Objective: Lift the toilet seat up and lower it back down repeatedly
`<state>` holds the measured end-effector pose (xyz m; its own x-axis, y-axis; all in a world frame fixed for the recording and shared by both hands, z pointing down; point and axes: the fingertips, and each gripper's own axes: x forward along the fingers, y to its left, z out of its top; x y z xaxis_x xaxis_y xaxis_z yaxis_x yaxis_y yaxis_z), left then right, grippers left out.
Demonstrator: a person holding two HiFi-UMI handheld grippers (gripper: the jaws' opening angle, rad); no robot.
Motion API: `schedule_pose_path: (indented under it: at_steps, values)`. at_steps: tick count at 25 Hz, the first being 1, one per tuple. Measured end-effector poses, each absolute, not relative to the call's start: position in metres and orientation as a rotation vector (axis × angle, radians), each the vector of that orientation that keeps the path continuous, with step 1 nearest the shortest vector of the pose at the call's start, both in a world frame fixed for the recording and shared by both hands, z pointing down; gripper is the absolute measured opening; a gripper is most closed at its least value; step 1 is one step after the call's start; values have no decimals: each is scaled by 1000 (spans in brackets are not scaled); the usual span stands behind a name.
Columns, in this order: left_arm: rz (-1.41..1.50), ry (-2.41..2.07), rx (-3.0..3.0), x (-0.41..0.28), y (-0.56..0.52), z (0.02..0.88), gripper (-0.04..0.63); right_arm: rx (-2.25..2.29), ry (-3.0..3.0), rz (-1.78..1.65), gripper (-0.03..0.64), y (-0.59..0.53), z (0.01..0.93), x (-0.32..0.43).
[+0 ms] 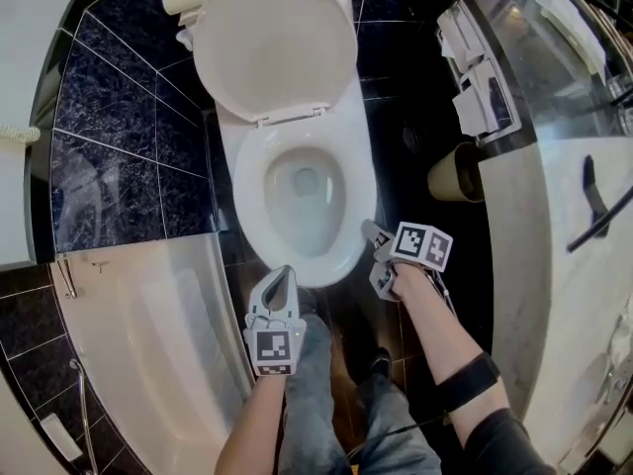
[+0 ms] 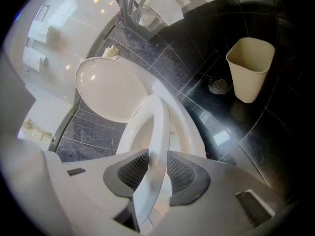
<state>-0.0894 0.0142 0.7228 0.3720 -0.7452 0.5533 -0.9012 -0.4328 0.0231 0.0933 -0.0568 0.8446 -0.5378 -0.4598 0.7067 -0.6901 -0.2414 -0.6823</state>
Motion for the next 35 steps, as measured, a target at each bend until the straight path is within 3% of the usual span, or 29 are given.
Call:
schedule_pose_path:
  at_steps: [6,13,29,35]
  values:
    - [785,-1408,2135,-120,74,769,-12,1381,-1827,1860,140,-68,812,92]
    - [786,-1287,2109,-90,65,808,-12,1393,-1821,1870,140,-74,799,92]
    - [602,-1350,2192,-79,-7,731,-12,1455,-1876,1840,153,-97,753,88]
    - [591,-1399,2177,-89,-38,700,-12,1502,-1927,1681,153,-116,710,90]
